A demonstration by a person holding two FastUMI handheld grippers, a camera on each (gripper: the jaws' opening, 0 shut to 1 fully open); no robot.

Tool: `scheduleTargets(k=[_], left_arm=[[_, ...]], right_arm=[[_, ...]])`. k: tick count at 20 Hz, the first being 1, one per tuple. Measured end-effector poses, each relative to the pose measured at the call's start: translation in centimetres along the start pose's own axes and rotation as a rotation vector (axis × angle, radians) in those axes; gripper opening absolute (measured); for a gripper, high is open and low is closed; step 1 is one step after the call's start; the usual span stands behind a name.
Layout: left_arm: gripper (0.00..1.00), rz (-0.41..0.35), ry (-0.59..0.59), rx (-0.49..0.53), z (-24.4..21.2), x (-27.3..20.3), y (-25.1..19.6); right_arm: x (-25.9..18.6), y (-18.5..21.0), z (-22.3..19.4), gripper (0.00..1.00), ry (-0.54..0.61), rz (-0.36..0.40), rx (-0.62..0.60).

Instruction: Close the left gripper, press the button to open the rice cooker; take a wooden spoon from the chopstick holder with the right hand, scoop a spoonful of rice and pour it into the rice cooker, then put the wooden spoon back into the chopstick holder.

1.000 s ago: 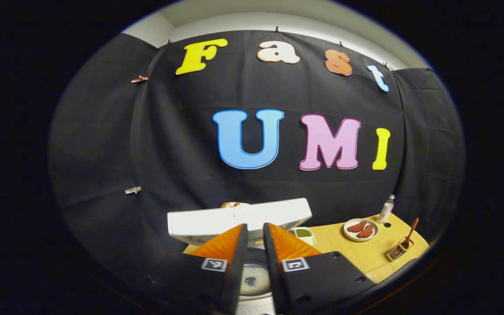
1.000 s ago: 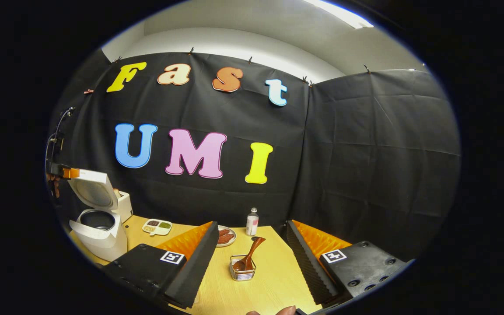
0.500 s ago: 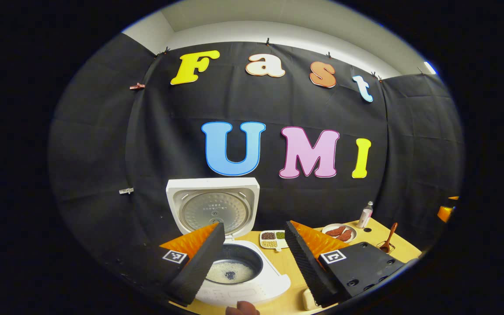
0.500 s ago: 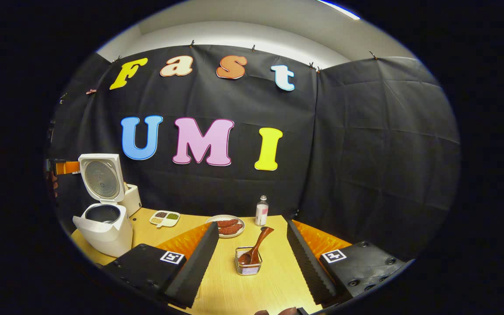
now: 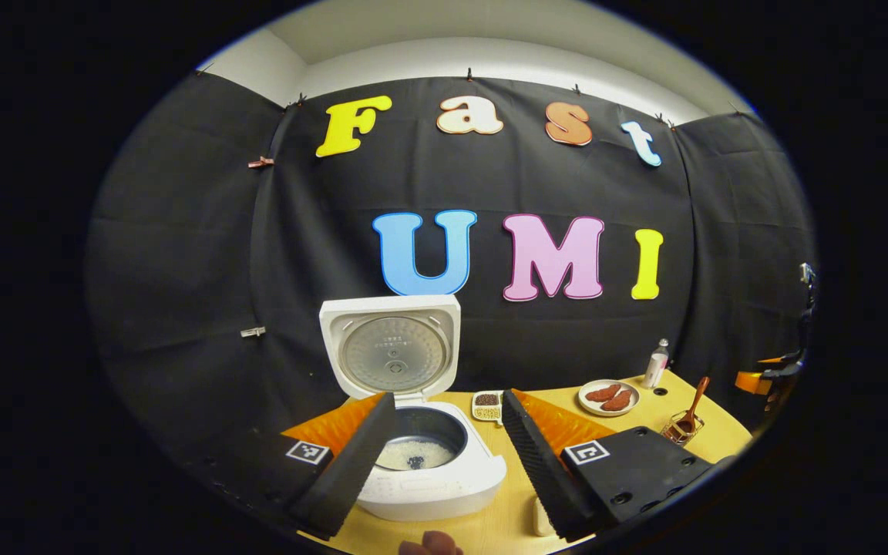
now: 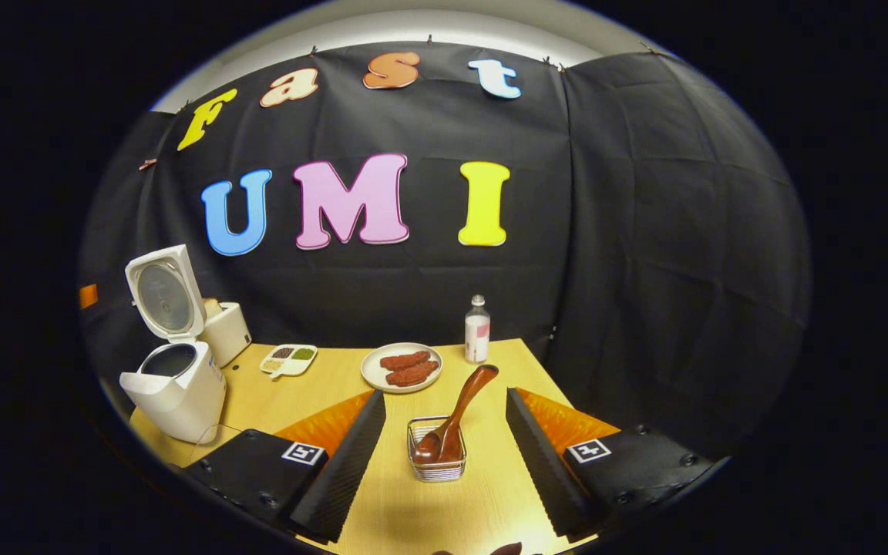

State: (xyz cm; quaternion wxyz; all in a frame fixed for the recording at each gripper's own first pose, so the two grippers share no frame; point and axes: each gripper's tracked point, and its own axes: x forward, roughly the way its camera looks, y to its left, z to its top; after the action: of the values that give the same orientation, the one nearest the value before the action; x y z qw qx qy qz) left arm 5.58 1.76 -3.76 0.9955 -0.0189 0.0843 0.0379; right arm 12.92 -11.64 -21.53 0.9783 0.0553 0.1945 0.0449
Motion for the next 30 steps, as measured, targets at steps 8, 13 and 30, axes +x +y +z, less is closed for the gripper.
scheduleTargets(k=[8,13,30], left_arm=[[0.94,0.066,0.035,0.037,-1.6,-1.8,-2.1],[0.94,0.087,0.049,0.055,-2.1,-2.5,-3.6],[0.94,0.184,0.104,0.02,-4.2,-6.5,-1.1]], right_arm=[[9.5,-1.9,-6.8,0.71,0.16,0.1,0.091],[13.0,-1.7,-9.6,0.62,0.244,0.129,0.115],[12.5,0.0,-5.6,0.12,0.127,0.176,0.144]])
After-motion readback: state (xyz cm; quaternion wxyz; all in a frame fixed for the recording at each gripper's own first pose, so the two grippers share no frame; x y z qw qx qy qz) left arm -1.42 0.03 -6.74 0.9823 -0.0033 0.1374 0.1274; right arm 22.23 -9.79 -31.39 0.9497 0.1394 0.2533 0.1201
